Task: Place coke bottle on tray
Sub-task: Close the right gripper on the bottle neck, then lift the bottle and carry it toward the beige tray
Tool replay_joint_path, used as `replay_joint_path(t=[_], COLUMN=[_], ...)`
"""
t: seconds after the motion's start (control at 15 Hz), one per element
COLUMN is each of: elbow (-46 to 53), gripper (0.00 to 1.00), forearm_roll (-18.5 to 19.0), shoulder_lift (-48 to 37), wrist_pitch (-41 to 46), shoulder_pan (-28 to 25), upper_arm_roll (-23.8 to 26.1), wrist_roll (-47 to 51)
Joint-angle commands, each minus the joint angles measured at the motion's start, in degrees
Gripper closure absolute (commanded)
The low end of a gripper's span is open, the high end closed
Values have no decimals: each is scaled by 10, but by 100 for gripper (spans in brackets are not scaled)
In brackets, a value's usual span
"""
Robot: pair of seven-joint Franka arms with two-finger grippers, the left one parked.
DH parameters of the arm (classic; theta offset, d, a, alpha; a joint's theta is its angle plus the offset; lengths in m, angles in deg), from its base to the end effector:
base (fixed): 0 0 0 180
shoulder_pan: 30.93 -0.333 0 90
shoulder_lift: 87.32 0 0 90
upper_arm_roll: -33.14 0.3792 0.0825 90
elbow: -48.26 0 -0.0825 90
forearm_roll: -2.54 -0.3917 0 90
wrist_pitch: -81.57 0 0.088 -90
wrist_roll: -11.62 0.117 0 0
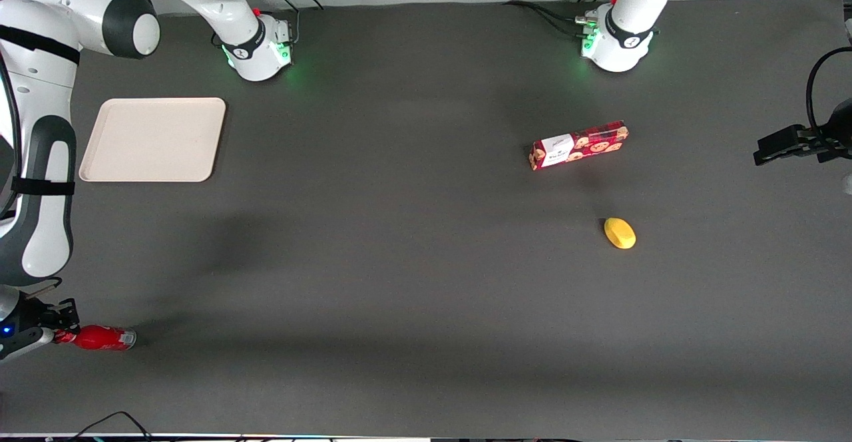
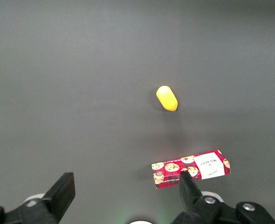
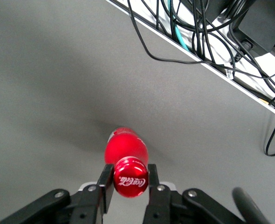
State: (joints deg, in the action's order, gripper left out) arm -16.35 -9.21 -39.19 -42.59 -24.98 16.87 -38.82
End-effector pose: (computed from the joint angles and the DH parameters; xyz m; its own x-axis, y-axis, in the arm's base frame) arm 0.8082 -0.2287 0.3673 0.8587 0.4959 0.1294 0.4700 -0.8627 0.1866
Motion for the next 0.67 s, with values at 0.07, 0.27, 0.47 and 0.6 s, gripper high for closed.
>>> replay_joint_path(t=[0.07, 0.27, 0.47, 0.6], elbow=[4, 1, -18, -47], gripper=[100, 100, 100, 100], forearm_roll=[-13, 0, 23, 53], shoulder_lift=[-36, -76, -132, -187], wrist_pitch=[62, 135, 205, 257], shoulder_pan=[-6, -18, -20, -33], upper_arm_roll=[-10, -28, -28, -28], wrist_roll=[0, 32, 70, 103])
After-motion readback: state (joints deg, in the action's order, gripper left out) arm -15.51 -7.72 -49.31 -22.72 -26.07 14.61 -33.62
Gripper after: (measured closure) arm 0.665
